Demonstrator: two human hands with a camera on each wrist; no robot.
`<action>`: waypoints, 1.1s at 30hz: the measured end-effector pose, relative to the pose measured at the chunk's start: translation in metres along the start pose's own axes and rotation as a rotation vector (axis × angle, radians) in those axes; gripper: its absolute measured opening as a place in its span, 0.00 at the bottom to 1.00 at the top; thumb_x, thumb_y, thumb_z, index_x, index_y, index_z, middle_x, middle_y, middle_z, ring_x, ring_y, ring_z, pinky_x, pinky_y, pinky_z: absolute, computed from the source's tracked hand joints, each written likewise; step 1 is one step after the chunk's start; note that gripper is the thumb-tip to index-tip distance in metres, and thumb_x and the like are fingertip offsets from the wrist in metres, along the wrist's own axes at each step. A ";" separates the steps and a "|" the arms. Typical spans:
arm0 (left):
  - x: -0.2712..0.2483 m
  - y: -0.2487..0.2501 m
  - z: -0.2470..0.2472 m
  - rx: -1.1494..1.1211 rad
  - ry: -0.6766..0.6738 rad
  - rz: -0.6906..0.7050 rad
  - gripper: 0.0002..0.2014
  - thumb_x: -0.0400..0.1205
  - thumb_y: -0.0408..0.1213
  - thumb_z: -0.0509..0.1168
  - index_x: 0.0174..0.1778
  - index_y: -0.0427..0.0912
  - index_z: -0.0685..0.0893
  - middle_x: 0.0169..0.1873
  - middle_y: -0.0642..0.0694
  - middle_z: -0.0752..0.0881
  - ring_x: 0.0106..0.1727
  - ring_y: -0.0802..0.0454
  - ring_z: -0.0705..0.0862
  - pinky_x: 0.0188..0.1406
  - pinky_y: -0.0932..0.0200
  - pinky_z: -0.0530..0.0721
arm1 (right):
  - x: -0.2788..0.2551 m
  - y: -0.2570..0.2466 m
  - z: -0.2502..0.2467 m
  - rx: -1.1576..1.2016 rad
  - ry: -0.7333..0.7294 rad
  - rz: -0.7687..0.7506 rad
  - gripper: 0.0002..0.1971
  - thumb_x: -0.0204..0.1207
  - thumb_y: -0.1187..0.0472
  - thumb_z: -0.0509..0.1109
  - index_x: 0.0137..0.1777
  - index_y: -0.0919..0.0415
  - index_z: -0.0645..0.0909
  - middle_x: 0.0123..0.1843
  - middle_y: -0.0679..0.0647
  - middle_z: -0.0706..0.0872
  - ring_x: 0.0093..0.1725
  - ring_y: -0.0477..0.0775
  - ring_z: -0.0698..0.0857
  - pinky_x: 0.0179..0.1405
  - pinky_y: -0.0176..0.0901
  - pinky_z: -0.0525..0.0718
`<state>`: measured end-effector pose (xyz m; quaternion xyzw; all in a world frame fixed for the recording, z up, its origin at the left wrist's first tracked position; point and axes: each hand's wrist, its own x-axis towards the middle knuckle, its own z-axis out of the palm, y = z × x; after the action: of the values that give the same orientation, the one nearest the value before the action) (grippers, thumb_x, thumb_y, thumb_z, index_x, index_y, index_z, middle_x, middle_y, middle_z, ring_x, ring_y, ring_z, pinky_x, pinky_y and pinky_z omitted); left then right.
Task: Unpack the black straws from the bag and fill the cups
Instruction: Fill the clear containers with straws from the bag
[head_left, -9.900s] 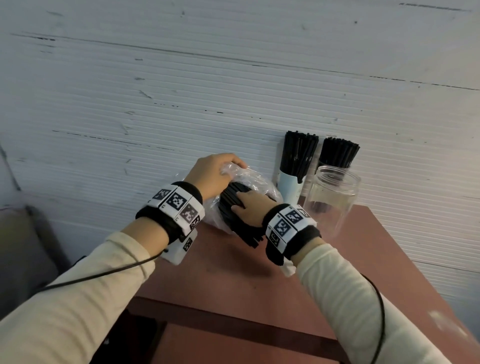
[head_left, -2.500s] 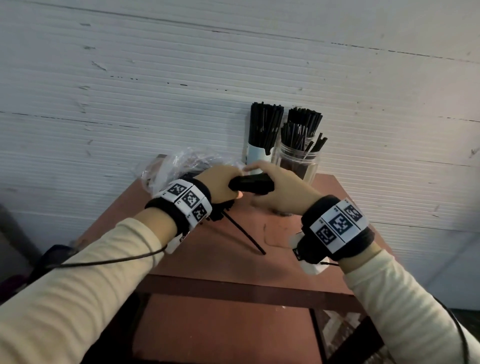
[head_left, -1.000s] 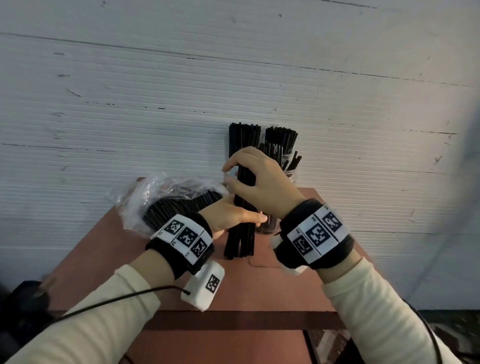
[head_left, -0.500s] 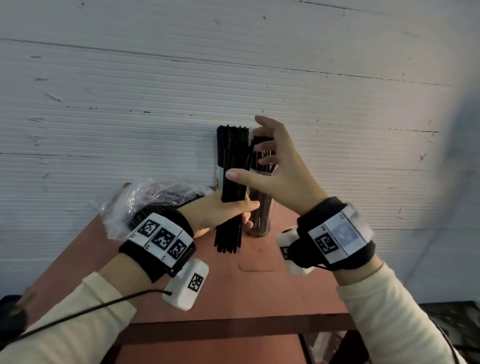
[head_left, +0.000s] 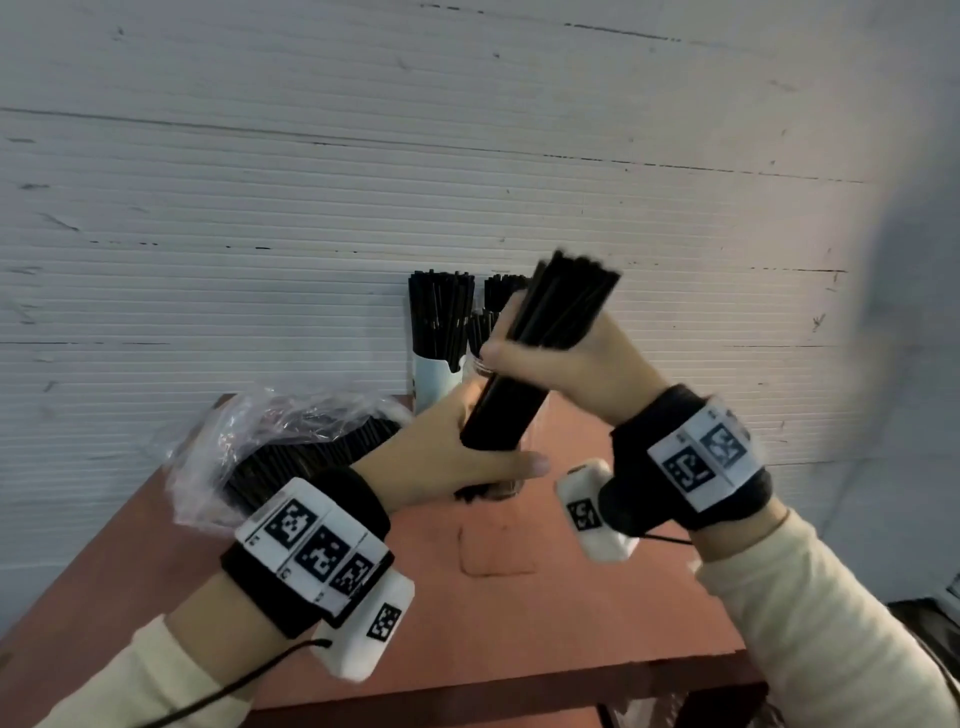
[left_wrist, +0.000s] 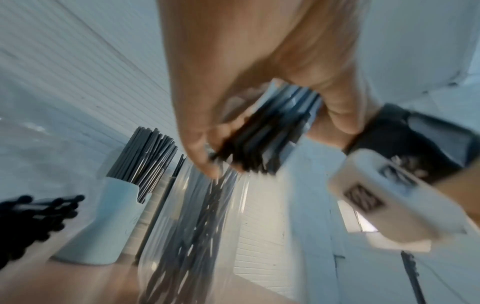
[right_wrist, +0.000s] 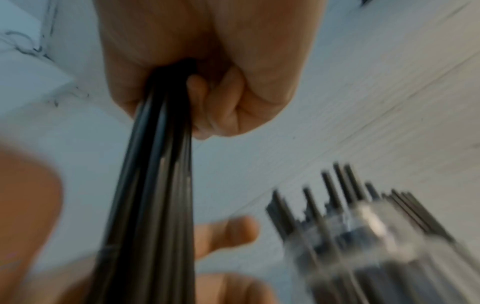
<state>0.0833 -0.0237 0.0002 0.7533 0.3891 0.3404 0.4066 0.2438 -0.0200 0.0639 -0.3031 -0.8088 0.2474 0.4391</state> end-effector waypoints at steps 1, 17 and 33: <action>0.005 -0.001 0.001 -0.001 0.137 0.024 0.31 0.68 0.47 0.81 0.62 0.57 0.71 0.53 0.50 0.86 0.51 0.63 0.86 0.46 0.68 0.83 | 0.006 -0.002 -0.010 0.029 0.100 -0.013 0.06 0.74 0.69 0.74 0.38 0.62 0.82 0.31 0.42 0.83 0.33 0.39 0.82 0.35 0.28 0.78; 0.079 -0.041 -0.008 -0.067 0.230 -0.058 0.44 0.66 0.39 0.83 0.76 0.47 0.67 0.59 0.59 0.82 0.56 0.70 0.80 0.48 0.74 0.76 | 0.082 0.029 -0.075 0.019 0.512 0.171 0.05 0.69 0.65 0.74 0.39 0.63 0.80 0.30 0.53 0.80 0.29 0.50 0.78 0.22 0.36 0.71; 0.078 -0.036 -0.012 0.075 0.198 -0.073 0.41 0.68 0.45 0.81 0.74 0.50 0.68 0.59 0.59 0.81 0.56 0.68 0.78 0.46 0.76 0.69 | 0.092 0.017 -0.068 0.026 0.458 0.134 0.05 0.66 0.62 0.73 0.35 0.60 0.78 0.35 0.57 0.81 0.35 0.56 0.79 0.26 0.40 0.71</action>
<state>0.0987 0.0609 -0.0114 0.7159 0.4671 0.3832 0.3500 0.2674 0.0663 0.1379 -0.3984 -0.6631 0.2111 0.5975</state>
